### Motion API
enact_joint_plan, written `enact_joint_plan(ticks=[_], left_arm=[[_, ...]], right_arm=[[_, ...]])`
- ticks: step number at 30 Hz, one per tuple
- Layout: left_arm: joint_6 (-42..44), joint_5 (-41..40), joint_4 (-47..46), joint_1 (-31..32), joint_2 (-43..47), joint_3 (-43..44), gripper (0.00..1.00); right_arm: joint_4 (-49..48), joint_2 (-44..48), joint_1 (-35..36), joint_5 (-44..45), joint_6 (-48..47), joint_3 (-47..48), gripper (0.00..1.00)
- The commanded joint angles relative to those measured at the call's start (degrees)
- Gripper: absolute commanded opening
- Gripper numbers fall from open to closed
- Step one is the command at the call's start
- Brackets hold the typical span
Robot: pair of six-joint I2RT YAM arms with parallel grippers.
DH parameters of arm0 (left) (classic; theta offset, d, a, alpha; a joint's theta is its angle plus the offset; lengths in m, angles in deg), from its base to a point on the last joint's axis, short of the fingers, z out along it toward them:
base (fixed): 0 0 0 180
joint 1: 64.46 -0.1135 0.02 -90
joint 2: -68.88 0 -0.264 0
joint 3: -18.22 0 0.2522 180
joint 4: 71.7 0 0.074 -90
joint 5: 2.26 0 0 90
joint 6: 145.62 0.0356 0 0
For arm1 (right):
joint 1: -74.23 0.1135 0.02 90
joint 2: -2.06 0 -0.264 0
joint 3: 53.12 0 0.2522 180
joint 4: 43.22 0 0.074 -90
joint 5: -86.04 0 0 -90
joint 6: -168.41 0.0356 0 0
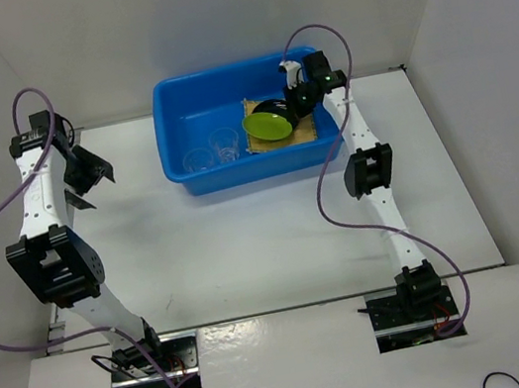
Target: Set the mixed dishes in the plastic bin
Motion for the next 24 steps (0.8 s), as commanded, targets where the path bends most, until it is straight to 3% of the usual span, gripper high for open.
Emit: enact_joint_plan(ticks=[1, 10, 21, 23, 24], left_arm=[[-1.6, -0.8, 0.0, 0.3, 3.3, -1.8, 0.83], [-1.6, -0.8, -1.1, 0.3, 5.0, -4.7, 0.83], [-2.1, -0.2, -2.1, 0.3, 5.0, -5.9, 0.83], [-2.1, -0.2, -2.1, 0.3, 5.0, -5.9, 0.83], [-2.1, -0.2, -2.6, 0.3, 5.0, -5.9, 0.83]], right_arm=[[-1.5, 2.9, -0.9, -0.4, 0.6, 1.8, 0.0], [-3.2, 4.5, -1.4, 0.4, 0.6, 1.8, 0.0], [-10.5, 6.6, -3.0, 8.8, 2.9, 1.8, 0.0], [-10.5, 7.2, -3.5, 9.3, 2.9, 1.8, 0.16], [-10.5, 7.9, -3.5, 9.3, 2.9, 1.8, 0.28]])
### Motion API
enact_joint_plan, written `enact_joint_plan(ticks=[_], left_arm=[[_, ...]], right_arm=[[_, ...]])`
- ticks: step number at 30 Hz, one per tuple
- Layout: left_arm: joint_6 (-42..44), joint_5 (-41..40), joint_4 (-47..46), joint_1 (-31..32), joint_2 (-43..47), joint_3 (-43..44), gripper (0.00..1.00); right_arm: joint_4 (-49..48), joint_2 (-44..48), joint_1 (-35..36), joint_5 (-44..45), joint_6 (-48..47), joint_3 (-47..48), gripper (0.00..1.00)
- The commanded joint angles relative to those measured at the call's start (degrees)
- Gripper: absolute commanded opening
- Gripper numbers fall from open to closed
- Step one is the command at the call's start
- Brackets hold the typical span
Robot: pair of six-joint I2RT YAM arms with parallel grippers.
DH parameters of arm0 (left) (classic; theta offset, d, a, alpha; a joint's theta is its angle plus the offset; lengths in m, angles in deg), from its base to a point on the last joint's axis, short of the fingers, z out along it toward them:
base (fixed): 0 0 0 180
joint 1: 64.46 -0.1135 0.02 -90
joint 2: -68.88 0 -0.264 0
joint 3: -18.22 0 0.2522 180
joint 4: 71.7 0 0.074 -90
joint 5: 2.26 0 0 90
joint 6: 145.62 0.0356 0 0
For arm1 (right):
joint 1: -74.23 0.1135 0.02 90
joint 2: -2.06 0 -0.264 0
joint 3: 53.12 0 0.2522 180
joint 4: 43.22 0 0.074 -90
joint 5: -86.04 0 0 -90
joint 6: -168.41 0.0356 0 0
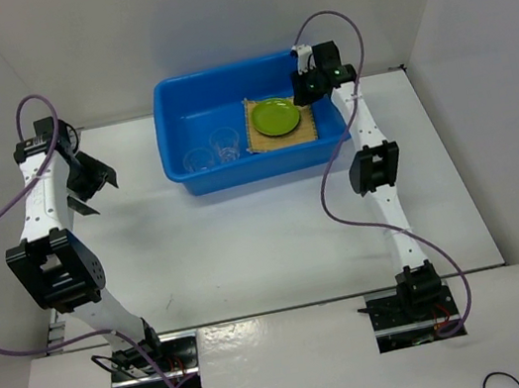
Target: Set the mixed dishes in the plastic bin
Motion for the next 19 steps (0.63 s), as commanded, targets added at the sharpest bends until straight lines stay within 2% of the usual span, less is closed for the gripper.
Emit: enact_joint_plan(ticks=[1, 2, 4, 5, 10, 13, 19], left_arm=[[-0.5, 0.0, -0.9, 0.1, 2.2, -0.3, 0.83], [-0.5, 0.0, -0.9, 0.1, 2.2, -0.3, 0.83], [-0.5, 0.0, -1.5, 0.1, 2.2, -0.3, 0.83], [-0.5, 0.0, -2.0, 0.1, 2.2, -0.3, 0.83], [0.0, 0.0, -4.8, 0.1, 2.2, 0.2, 0.83], [1.2, -0.6, -7.7, 0.1, 2.8, 0.8, 0.83], [7.5, 1.4, -15.8, 0.1, 8.6, 2.0, 0.85]], right_arm=[[-3.5, 7.1, -0.8, 0.6, 0.1, 1.8, 0.47], [-3.0, 7.8, -0.8, 0.0, 0.1, 1.8, 0.79], [-0.2, 10.1, -0.8, 0.0, -2.2, 1.8, 0.96], [1.3, 11.0, -0.1, -0.6, -3.4, 1.8, 0.99], [16.0, 17.6, 2.3, -1.5, -9.7, 1.8, 0.99], [21.0, 22.7, 3.7, 0.9, -11.8, 1.0, 0.99], [20.4, 33.6, 5.7, 10.5, -12.4, -4.4, 0.99]])
